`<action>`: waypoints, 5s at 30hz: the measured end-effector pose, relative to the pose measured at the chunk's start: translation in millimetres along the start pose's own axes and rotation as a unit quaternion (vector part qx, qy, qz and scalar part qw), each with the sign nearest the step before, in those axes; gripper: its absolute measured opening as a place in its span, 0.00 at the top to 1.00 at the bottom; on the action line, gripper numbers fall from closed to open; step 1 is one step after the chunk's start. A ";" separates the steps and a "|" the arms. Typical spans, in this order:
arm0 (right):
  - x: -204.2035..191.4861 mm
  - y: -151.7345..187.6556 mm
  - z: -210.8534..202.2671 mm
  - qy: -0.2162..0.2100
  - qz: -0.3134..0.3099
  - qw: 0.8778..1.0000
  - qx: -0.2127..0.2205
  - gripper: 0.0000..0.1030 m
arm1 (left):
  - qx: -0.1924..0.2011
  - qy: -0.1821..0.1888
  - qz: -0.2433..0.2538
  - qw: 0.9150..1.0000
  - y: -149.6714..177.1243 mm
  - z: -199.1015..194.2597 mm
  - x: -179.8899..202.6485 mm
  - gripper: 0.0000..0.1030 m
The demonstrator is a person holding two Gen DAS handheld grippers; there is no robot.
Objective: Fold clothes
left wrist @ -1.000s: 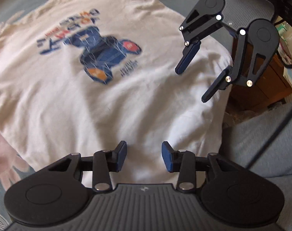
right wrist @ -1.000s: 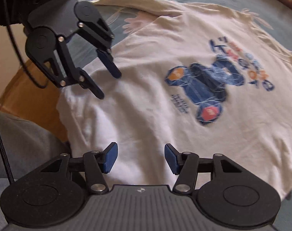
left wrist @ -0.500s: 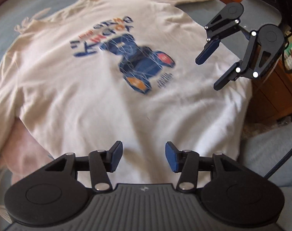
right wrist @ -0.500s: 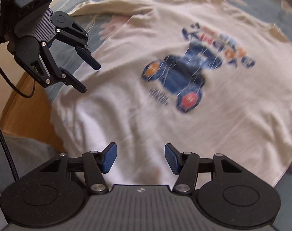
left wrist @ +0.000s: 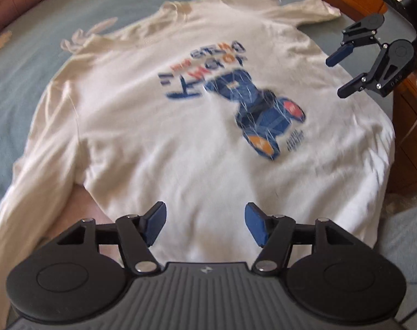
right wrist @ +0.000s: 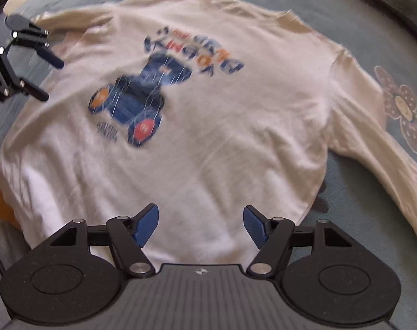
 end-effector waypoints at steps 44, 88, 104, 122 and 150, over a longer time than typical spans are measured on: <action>379.7 169.6 -67.3 0.180 0.651 0.674 0.299 0.52 | 0.070 0.017 -0.069 0.995 -162.2 79.7 19.1 0.37; 276.9 -68.3 7.5 0.139 0.081 0.987 -0.005 0.93 | 0.069 0.039 -0.038 0.996 -150.8 73.8 24.7 0.37; 188.8 -116.7 52.4 0.109 0.147 0.979 0.090 0.75 | 0.068 0.018 -0.083 0.994 -151.5 77.9 20.0 0.37; 322.4 113.7 -88.2 0.226 0.576 0.737 0.270 0.59 | 0.070 0.013 -0.087 0.994 -155.7 76.2 25.4 0.36; 359.4 222.4 -94.9 0.284 0.698 0.617 0.228 0.77 | 0.047 0.031 -0.052 0.997 -168.1 92.0 41.3 0.36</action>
Point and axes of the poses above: each gripper's, at about its wrist camera, not at the fingertips, and z roughly the way its jaws point, x to its right, y to its underside, the point moved 6 cm from there along z, roughly the way its jaws point, and after that the axes turned 2 degrees about -y, right-handed, at the moved point
